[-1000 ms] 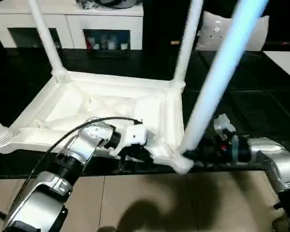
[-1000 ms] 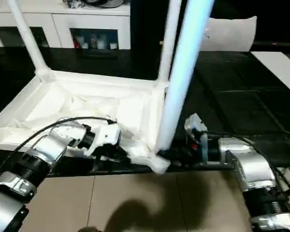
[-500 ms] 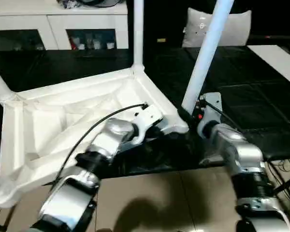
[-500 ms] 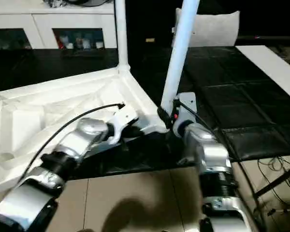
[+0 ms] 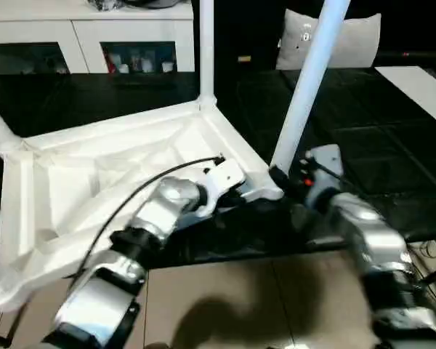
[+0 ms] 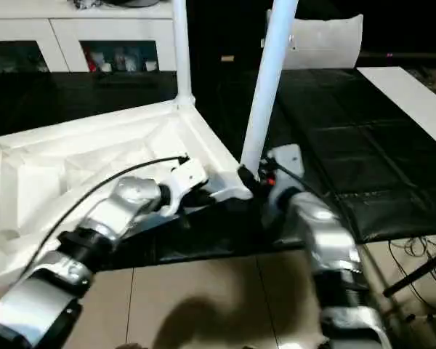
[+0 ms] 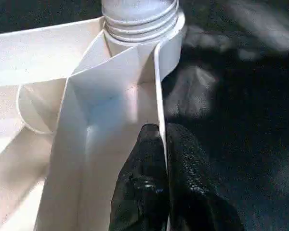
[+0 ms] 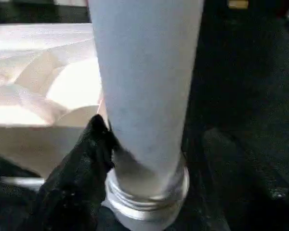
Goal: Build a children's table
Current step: Rotate leg to tighten
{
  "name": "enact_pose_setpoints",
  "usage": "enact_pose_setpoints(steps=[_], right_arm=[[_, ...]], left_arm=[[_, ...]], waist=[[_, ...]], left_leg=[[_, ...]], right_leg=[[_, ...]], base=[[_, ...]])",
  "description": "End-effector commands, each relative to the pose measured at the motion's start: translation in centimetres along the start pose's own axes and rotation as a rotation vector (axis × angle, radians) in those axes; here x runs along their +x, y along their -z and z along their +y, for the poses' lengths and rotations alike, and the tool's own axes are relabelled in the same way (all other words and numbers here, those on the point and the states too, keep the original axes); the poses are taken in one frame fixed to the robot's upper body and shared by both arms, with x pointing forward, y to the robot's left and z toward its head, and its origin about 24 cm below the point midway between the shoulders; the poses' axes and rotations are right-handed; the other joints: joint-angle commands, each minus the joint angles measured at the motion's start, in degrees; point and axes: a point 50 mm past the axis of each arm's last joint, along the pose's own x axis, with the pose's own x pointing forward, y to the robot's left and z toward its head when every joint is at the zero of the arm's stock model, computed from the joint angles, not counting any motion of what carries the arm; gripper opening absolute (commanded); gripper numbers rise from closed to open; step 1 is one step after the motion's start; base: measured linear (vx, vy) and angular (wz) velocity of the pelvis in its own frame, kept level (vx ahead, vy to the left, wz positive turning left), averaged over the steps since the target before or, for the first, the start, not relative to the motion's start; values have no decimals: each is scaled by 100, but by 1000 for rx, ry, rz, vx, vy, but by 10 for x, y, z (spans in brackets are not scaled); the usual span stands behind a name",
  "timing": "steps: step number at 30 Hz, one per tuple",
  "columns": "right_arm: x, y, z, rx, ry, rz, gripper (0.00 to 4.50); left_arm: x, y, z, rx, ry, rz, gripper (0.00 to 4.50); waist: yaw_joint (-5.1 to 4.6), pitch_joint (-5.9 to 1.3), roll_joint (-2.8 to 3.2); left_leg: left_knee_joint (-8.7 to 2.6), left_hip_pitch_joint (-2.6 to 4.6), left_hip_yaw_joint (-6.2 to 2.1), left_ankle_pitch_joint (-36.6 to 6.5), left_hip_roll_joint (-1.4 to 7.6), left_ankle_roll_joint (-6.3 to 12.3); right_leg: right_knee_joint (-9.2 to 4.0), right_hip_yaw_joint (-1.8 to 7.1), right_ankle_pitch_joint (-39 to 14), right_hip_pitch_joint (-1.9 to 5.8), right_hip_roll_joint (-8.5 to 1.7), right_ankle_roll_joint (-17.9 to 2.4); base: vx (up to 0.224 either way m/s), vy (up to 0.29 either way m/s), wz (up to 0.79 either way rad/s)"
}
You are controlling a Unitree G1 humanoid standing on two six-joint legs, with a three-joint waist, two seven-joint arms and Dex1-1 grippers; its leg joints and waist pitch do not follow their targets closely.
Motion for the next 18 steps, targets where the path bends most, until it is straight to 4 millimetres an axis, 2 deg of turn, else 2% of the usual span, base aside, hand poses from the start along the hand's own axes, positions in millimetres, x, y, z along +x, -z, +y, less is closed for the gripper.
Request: enact_pose_setpoints(steps=[1, 7, 10, 13, 14, 16, 18], right_arm=[[-14, -1, 0, -47, -159, 13, 344], [-34, 1, 1, -154, -394, 69, 344], [-40, 1, 0, -162, -482, 97, 308], [-44, 1, 2, -170, -549, 116, 284], [-47, 1, 6, -174, -619, 137, 271], [-48, 1, 8, -168, -649, 145, 256], [-49, 3, 12, -147, -704, 157, 229]], left_arm=[[-7, 3, -5, 89, 111, -7, 0], [-20, 13, -8, 169, 263, 38, 0], [-26, 17, -12, 211, 353, 60, 0], [-30, 20, -15, 237, 414, 76, 0], [-33, 21, -17, 264, 469, 91, 0], [-35, 22, -19, 279, 493, 98, 0], [-36, 21, -20, 308, 527, 106, 0]], waist=[[54, -416, -87], [114, -403, -80], [153, -404, -89], [199, -414, -89], [217, -406, -104], [246, -401, -90], [292, -399, -105]], left_leg=[[-319, 1, 36, -646, 52, 491], [-322, 26, 33, -844, 91, 493], [-319, 45, 41, -824, 98, 489], [-311, 31, 35, -744, 111, 509], [-315, 33, 38, -757, 120, 525], [-313, 35, 43, -780, 126, 524], [-317, 40, 44, -821, 128, 485]], right_leg=[[-379, 218, -663, 426, -254, -1194], [-390, 215, -929, 384, -272, -1224], [-379, 219, -892, 365, -269, -1289], [-332, 213, -695, 382, -268, -1366], [-332, 211, -724, 378, -269, -1363], [-338, 217, -806, 366, -278, -1350], [-342, 215, -953, 357, -281, -1319]], base=[[0, 0, 0], [0, 0, 0], [0, 0, 0], [0, 0, 0], [0, 0, 0], [0, 0, 0], [0, 0, 0]])
